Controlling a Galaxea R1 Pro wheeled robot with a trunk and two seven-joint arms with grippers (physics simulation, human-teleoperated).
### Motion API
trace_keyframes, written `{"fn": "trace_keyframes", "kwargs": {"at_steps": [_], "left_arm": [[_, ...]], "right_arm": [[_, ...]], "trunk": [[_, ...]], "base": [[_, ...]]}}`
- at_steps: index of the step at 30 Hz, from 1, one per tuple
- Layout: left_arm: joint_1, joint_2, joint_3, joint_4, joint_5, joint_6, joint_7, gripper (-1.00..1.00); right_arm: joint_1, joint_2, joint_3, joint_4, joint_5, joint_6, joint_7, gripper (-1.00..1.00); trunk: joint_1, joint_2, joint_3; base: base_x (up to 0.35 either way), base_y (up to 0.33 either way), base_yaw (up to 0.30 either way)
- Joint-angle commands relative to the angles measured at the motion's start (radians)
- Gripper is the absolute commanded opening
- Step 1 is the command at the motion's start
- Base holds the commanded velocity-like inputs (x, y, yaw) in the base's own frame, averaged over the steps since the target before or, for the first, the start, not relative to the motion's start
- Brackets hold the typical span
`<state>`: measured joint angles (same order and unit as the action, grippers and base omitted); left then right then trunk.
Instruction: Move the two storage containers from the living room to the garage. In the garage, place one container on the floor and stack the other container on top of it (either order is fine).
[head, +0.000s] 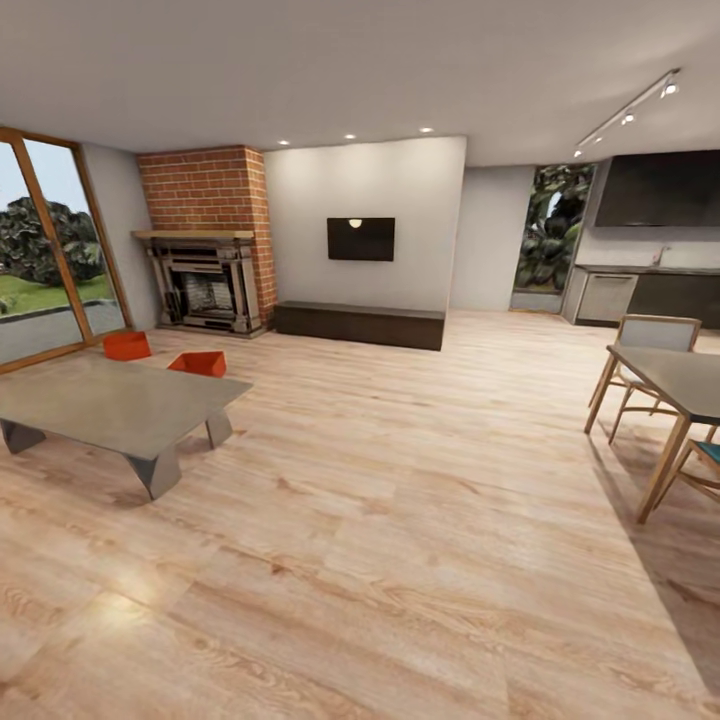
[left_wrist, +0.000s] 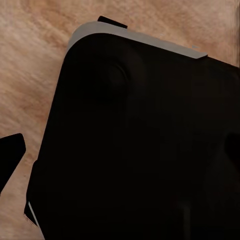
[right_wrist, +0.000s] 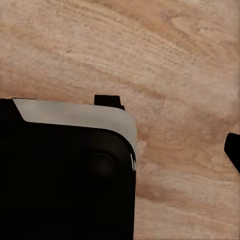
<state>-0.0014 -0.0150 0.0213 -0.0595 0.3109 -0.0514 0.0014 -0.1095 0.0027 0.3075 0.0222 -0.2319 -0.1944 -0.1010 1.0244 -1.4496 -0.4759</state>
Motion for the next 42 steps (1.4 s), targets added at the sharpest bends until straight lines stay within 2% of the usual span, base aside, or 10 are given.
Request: {"fn": "trace_keyframes", "kwargs": {"at_steps": [1, 42], "left_arm": [[0.0, 0.0, 0.002, 0.0, 0.004, -0.002, 0.0, 1.0], [0.0, 0.001, 0.002, 0.0, 0.005, -0.002, 0.0, 1.0]], "right_arm": [[-0.001, 0.0, 0.009, 0.002, -0.009, -0.005, 0.0, 1.0], [-0.001, 0.002, 0.007, 0.002, -0.009, -0.005, -0.002, 1.0]], "trunk": [[0.001, 0.0, -0.001], [0.001, 0.0, -0.001]], "base": [[0.322, 0.0, 0.0], [0.322, 0.0, 0.0]]}}
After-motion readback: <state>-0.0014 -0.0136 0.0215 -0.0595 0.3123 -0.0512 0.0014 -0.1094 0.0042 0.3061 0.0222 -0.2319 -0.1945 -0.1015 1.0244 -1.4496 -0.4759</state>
